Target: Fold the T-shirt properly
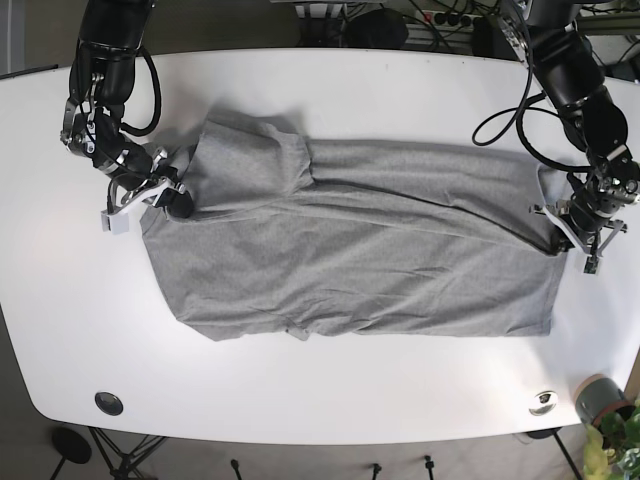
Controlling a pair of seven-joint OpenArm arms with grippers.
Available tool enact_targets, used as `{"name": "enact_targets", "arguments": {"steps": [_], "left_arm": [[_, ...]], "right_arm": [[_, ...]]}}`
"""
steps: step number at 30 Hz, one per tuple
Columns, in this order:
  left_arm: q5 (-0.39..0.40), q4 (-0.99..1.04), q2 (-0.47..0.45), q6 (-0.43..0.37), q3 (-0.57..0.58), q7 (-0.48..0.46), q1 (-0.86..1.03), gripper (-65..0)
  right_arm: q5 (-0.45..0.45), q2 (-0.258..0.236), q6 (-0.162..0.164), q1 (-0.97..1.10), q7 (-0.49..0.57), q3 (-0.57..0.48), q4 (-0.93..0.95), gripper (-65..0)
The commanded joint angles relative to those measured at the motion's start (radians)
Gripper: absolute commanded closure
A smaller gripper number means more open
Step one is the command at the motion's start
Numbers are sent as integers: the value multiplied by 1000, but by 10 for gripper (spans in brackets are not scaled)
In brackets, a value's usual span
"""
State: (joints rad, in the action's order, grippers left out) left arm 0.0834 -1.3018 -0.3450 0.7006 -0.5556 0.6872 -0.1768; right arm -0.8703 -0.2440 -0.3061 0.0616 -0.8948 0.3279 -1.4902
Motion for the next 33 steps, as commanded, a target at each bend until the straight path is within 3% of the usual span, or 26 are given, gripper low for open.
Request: {"name": "enact_targets", "arguments": {"steps": [1, 11, 22, 33], "left_arm": [[9, 8, -29, -2, -5, -28, -25, 0], [9, 90, -45, -2, 30, -114, -50, 0], [8, 93, -47, -2, 32, -114, -99, 0], [9, 95, -81, -2, 118, -116, -99, 0]], "right_arm": [[21, -12, -11, -19, 18, 6, -14, -27], [104, -10, -14, -42, 22, 7, -13, -27], [105, -18, -9, -84, 22, 14, -13, -27], [225, -10, -12, -124, 22, 14, 3, -29]]}}
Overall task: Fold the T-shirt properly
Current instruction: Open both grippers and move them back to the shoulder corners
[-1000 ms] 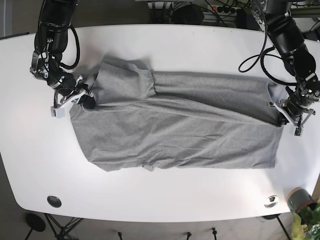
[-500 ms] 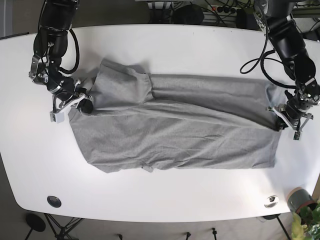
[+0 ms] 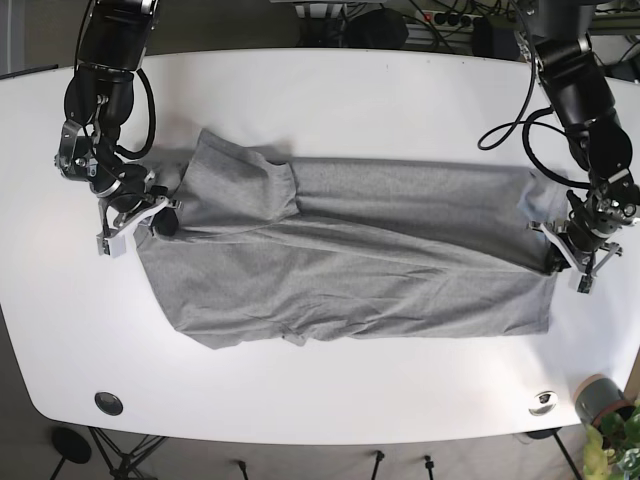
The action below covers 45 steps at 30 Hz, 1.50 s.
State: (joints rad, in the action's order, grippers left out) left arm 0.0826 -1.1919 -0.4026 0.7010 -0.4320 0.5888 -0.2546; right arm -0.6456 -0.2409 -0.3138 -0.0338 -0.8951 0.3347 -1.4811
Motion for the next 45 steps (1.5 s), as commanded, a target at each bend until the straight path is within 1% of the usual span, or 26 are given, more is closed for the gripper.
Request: {"name": "enact_targets", "arguments": {"steps": [1, 3, 5, 6, 9, 10, 13, 15, 19, 22, 23, 25, 29, 32, 36, 38, 40, 45], "left_arm": [[10, -15, -23, -3, -5, -17, -21, 0], [10, -15, -23, -3, -5, -17, -22, 0], [9, -15, -23, -3, -3, -17, -22, 0], [9, -15, -23, -3, -3, -17, -22, -18], [9, -15, -23, -3, -3, -17, -22, -156], [9, -15, -23, -3, -3, -17, -21, -229], [9, -15, -23, -3, -3, -17, -18, -382], [12, -16, -25, -3, -5, -17, -16, -411], [15, -23, -31, -3, -8, -16, -13, -388], [18, -24, -51, -3, -9, -16, -10, -385], [18, -24, -55, -3, -12, -16, -4, -385], [19, -26, -55, -3, -31, -16, 31, -385], [19, -44, -55, -3, -103, -17, 91, -385], [19, -39, -55, -3, -110, -25, 113, -385], [18, -38, -54, -3, -110, -108, 169, -385], [18, -36, -54, -3, -110, -143, 185, -385], [12, -23, -49, -3, -109, -161, 188, -385], [13, 73, -52, -3, -109, -168, 183, -385]], "right_arm": [[5, -13, -6, -36, 23, 7, -2, -29], [13, -13, -6, -47, 23, 5, 13, -29], [17, -13, -6, -47, 23, 4, 20, -54], [17, -15, -6, -47, 23, 4, 20, -78], [17, -15, -2, -48, 23, 7, 18, -201], [17, -16, -2, -48, 23, 8, 17, -271], [13, -24, -2, -45, 23, 10, 7, -404], [16, -25, -2, -39, 23, 30, -23, -433], [17, -30, 0, 2, 20, 80, -91, -415], [19, -33, 0, 31, 20, 111, -117, -407], [19, -44, 0, 47, 20, 117, -120, -409], [19, -65, 0, 62, 20, 119, -114, -411], [20, -85, 0, 99, 24, 119, -77, -414], [31, -97, 0, 101, 46, 113, -46, -411], [86, -96, -6, 105, 55, 85, -39, -409], [106, -79, -6, 105, 55, 74, -37, -409], [125, -65, -6, 105, 57, 68, -37, -409], [189, -27, -6, 105, 60, 70, -37, -407]]}}
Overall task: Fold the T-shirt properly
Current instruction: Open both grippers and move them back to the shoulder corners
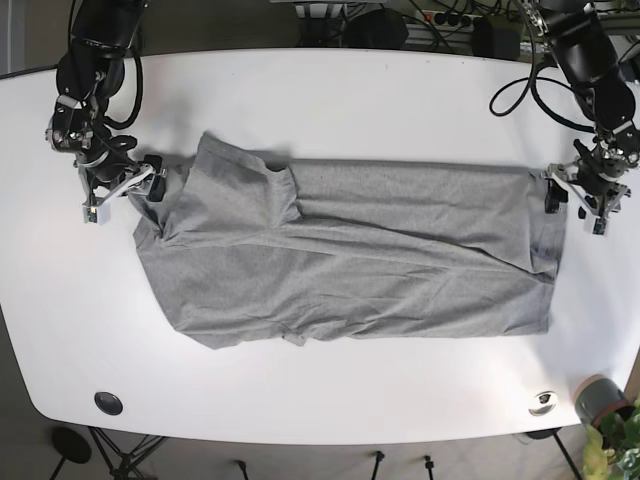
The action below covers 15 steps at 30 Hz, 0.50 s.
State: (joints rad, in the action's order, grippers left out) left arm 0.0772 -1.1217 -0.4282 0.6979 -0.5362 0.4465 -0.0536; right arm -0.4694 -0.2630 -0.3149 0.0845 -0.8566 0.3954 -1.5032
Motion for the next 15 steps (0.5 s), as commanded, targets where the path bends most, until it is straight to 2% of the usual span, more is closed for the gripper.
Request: {"name": "enact_targets", "arguments": {"steps": [1, 5, 9, 11, 13, 15], "left_arm": [[20, 22, -28, 0, -5, -30, -18, -385], [16, 56, -28, 0, -3, -87, -21, -385], [16, 99, -28, 0, -3, -97, -21, -383], [17, 104, -28, 0, -3, -97, -21, -376], [17, 101, -28, 0, -3, -97, -19, -318], [16, 102, -28, 0, -5, -94, -18, -182]], "right_arm": [[33, 6, -5, -13, 21, 9, -15, -407], [62, 23, -7, -15, 21, 7, -15, -407], [59, 31, -7, -12, 21, 7, -15, -390], [65, 38, -7, -12, 21, 9, -15, -327], [65, 40, -7, -12, 21, 9, -15, -228], [62, 41, -7, -7, 21, 7, -15, -81]]}}
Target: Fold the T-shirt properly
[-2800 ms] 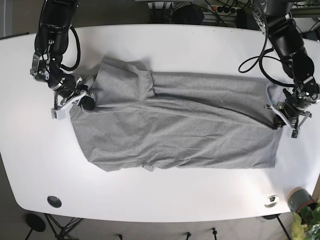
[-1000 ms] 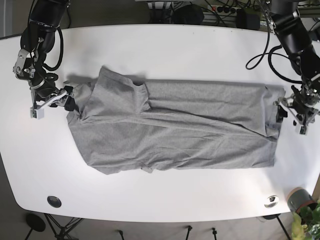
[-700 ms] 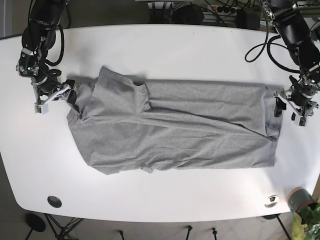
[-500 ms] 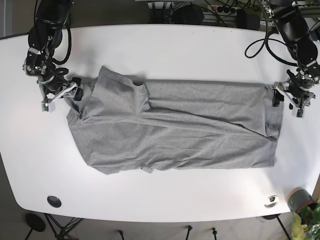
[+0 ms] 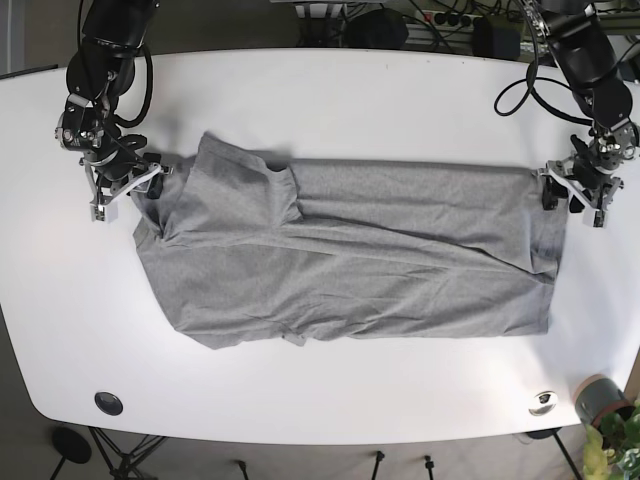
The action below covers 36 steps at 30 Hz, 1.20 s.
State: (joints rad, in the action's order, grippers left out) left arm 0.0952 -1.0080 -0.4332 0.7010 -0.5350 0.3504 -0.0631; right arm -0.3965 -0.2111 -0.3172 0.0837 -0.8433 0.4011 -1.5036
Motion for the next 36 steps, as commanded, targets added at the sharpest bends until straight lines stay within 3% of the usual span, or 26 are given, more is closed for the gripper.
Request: {"name": "enact_targets", "arguments": {"steps": [1, 3, 18, 26, 29, 31, 36], "left_arm": [[-2, -12, -23, -3, -7, 2, -7, -115], [-4, -12, -25, -3, -7, 3, 4, 0], [5, -291, -17, -3, -158, 132, 263, 0], [7, -344, -14, -3, -215, 137, 386, 0], [7, -343, -14, -3, -215, 138, 408, 0], [7, -343, -14, -3, -215, 144, 414, -3], [7, -344, 3, -3, -215, 161, 412, -171]], "right_arm": [[-12, -11, -4, 1, 8, 2, -15, -25], [-14, -9, -4, 12, 8, 2, -19, -33], [-14, -9, -4, 227, 6, 29, -240, -25], [-15, -9, -6, 324, 6, 69, -265, -27], [-15, -9, -32, 341, 6, 69, -265, -33], [-15, -6, -58, 344, 6, 71, -266, -75], [-15, 32, -70, 365, 2, 74, -317, -304]]}}
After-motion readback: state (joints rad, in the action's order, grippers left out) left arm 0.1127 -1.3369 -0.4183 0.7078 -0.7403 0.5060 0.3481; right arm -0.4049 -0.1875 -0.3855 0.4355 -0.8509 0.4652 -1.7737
